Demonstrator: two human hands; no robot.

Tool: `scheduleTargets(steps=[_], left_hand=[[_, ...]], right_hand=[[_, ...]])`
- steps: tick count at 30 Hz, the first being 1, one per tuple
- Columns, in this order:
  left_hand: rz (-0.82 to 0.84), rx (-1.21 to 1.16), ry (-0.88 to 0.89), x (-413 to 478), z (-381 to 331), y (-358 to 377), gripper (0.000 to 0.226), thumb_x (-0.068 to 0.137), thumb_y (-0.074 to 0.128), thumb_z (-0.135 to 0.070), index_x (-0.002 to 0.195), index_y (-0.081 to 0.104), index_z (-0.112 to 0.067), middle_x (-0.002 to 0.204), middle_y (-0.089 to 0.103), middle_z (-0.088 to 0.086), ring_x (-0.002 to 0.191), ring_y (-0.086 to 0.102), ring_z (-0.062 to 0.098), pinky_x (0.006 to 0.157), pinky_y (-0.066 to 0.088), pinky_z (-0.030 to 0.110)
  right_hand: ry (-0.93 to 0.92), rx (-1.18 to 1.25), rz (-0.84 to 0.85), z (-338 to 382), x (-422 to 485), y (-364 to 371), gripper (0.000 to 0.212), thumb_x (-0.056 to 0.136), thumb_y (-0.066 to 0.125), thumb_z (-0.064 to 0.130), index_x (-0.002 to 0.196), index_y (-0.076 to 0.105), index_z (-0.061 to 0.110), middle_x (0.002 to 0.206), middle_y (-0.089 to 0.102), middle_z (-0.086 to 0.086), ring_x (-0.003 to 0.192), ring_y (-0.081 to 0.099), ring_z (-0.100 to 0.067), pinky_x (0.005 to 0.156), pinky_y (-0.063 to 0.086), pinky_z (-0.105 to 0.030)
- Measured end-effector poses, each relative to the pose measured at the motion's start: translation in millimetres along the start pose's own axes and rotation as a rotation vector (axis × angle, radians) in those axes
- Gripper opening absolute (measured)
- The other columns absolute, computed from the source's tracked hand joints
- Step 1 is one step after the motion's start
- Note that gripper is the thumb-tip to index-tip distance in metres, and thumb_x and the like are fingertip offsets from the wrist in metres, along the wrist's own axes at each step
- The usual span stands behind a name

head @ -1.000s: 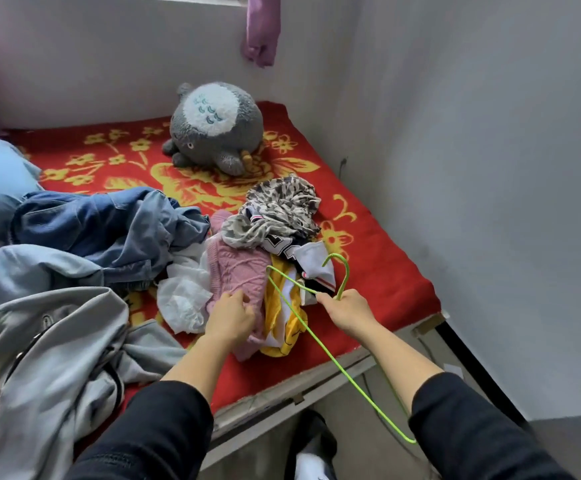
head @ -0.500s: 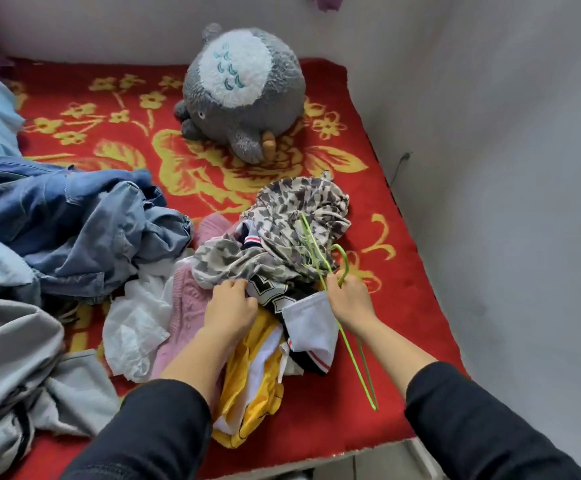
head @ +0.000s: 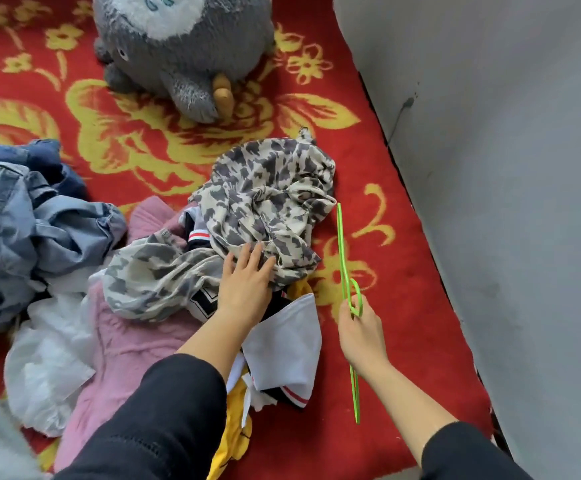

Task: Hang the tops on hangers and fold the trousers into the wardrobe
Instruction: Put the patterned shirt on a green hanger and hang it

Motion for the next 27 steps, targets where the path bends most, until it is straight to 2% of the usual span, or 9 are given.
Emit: scheduleTargets(steps=[3, 7, 10, 14, 19, 21, 23, 25, 27], left_hand=[[-0.052, 0.027, 0.021, 12, 2, -2, 0.033, 0.094, 0.05, -0.023, 0.126, 0.057, -0.028, 0.154, 0.027, 0.0, 0.147, 0.008, 0.023, 0.116, 0.005, 0.047], [0.002, -0.39, 0.124, -6, 1, -12, 0.025, 0.097, 0.048, -0.023, 0.117, 0.063, -0.019, 0.133, 0.055, -0.006, 0.14, 0.031, 0.019, 0.112, 0.021, 0.041], [0.145, -0.585, 0.147, -42, 6, -22, 0.021, 0.096, 0.049, -0.026, 0.083, 0.056, -0.012, 0.081, 0.059, -0.001, 0.083, 0.054, 0.019, 0.076, 0.04, 0.035], [0.257, -0.963, -0.07, -78, 47, -36, 0.051, 0.087, 0.066, -0.034, 0.048, 0.039, -0.017, 0.05, 0.032, -0.001, 0.045, 0.028, 0.01, 0.047, 0.024, 0.024], [0.55, -1.05, -0.2, -119, 81, -18, 0.047, 0.068, 0.078, -0.016, 0.043, 0.038, -0.017, 0.047, 0.036, 0.003, 0.045, 0.031, 0.016, 0.045, 0.027, 0.023], [0.661, -0.938, -0.242, -141, 100, 0, 0.043, 0.065, 0.075, -0.012, 0.044, 0.038, -0.02, 0.046, 0.036, 0.0, 0.045, 0.033, 0.016, 0.043, 0.028, 0.023], [0.698, -0.806, -0.291, -160, 122, 15, 0.034, 0.065, 0.07, -0.009, 0.05, 0.041, -0.018, 0.048, 0.041, -0.004, 0.044, 0.037, 0.014, 0.04, 0.034, 0.023], [0.631, -0.623, -0.346, -172, 147, 20, 0.015, 0.068, 0.065, -0.011, 0.068, 0.051, -0.015, 0.067, 0.057, -0.001, 0.056, 0.052, 0.013, 0.046, 0.046, 0.025], [0.576, -0.351, -0.321, -178, 160, 21, 0.026, 0.071, 0.062, -0.018, 0.096, 0.056, -0.019, 0.096, 0.06, -0.001, 0.087, 0.058, 0.015, 0.064, 0.054, 0.03]], right_hand=[[0.004, -0.01, 0.017, -11, -1, 4, 0.024, 0.095, 0.039, 0.028, 0.074, 0.04, 0.017, 0.062, 0.052, 0.0, 0.058, 0.051, -0.017, 0.053, 0.037, -0.035], [0.009, 0.022, 0.054, -4, -4, 10, 0.027, 0.096, 0.038, 0.029, 0.072, 0.037, 0.018, 0.061, 0.046, -0.001, 0.054, 0.044, -0.018, 0.053, 0.034, -0.037], [-0.006, 0.052, 0.101, 16, -14, 14, 0.024, 0.098, 0.037, 0.03, 0.093, 0.049, 0.011, 0.08, 0.058, -0.01, 0.075, 0.055, -0.027, 0.071, 0.045, -0.044], [-0.032, 0.109, 0.125, 42, -26, 19, 0.027, 0.099, 0.038, 0.028, 0.111, 0.05, 0.007, 0.101, 0.059, -0.004, 0.089, 0.055, -0.02, 0.083, 0.044, -0.047], [-0.053, 0.123, 0.184, 62, -40, 39, 0.023, 0.101, 0.035, 0.03, 0.097, 0.049, 0.013, 0.072, 0.05, -0.005, 0.052, 0.045, -0.017, 0.049, 0.029, -0.036], [-0.04, 0.127, 0.192, 61, -46, 46, 0.024, 0.101, 0.036, 0.031, 0.104, 0.049, 0.011, 0.072, 0.049, -0.007, 0.052, 0.042, -0.025, 0.059, 0.014, -0.039], [-0.063, 0.11, 0.221, 60, -52, 54, 0.022, 0.101, 0.036, 0.029, 0.098, 0.049, 0.012, 0.066, 0.046, -0.002, 0.054, 0.041, -0.021, 0.05, 0.023, -0.033], [-0.089, 0.068, 0.229, 59, -57, 58, 0.02, 0.1, 0.036, 0.027, 0.087, 0.046, 0.016, 0.065, 0.046, 0.001, 0.055, 0.043, -0.017, 0.051, 0.03, -0.032], [-0.088, 0.028, 0.202, 55, -60, 59, 0.018, 0.099, 0.036, 0.025, 0.085, 0.044, 0.017, 0.07, 0.051, -0.001, 0.061, 0.048, -0.018, 0.053, 0.033, -0.034]])
Point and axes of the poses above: each hand's wrist, its own x-axis towards the middle knuckle, its own y-axis out of the palm, z = x × y, the point moved 10 cm from there along x, towards the middle knuckle
